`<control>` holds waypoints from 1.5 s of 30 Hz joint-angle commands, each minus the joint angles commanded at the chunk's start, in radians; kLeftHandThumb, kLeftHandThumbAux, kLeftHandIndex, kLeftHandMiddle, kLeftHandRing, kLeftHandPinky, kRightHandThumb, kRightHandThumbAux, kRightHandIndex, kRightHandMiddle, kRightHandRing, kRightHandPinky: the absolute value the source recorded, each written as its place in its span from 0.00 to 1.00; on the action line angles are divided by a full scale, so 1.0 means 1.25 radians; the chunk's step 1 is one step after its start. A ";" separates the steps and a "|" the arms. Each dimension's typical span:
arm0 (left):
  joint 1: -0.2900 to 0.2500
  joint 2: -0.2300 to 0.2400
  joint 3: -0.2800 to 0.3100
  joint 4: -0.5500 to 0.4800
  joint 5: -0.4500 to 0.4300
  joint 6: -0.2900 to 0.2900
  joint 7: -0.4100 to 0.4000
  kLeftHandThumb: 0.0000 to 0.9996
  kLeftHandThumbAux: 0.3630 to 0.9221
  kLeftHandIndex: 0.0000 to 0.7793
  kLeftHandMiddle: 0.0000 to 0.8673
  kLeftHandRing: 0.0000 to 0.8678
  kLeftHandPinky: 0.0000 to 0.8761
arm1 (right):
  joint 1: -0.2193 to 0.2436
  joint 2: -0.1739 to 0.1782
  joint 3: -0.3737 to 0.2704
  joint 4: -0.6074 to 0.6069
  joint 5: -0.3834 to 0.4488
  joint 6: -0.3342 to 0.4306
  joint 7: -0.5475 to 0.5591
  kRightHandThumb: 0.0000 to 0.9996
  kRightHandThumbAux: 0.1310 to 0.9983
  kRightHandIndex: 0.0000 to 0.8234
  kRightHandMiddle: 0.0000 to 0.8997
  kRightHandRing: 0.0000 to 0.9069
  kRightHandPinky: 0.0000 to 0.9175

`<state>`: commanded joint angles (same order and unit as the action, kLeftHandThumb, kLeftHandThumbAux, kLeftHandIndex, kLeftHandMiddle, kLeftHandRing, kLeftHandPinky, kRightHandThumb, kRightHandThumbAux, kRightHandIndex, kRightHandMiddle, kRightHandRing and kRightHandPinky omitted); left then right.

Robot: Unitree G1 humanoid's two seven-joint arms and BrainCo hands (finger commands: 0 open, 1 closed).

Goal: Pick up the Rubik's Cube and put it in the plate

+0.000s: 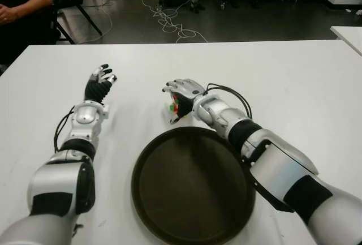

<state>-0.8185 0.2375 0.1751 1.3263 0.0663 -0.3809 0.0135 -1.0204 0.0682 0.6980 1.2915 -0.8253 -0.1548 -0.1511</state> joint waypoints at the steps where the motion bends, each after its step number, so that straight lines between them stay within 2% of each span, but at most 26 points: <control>1: 0.000 0.000 0.000 0.000 -0.001 0.000 0.000 0.14 0.35 0.10 0.18 0.15 0.11 | 0.000 -0.001 -0.002 0.000 0.001 -0.001 0.000 0.00 0.61 0.00 0.00 0.00 0.03; 10: 0.000 -0.001 0.005 0.000 -0.006 0.002 -0.004 0.15 0.38 0.09 0.18 0.15 0.11 | -0.003 -0.008 -0.015 0.002 0.005 0.008 -0.002 0.00 0.62 0.00 0.00 0.00 0.04; 20: 0.000 0.000 0.001 -0.001 -0.001 -0.002 -0.005 0.15 0.35 0.12 0.19 0.16 0.11 | -0.003 -0.012 -0.021 0.004 0.008 0.011 -0.005 0.00 0.60 0.00 0.00 0.00 0.06; 45: -0.001 -0.002 -0.002 -0.001 0.000 0.002 0.002 0.12 0.36 0.10 0.16 0.14 0.10 | -0.001 -0.017 -0.029 0.009 0.008 0.002 0.004 0.00 0.62 0.00 0.00 0.00 0.03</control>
<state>-0.8199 0.2351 0.1729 1.3246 0.0668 -0.3779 0.0156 -1.0212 0.0472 0.6623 1.3023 -0.8149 -0.1524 -0.1461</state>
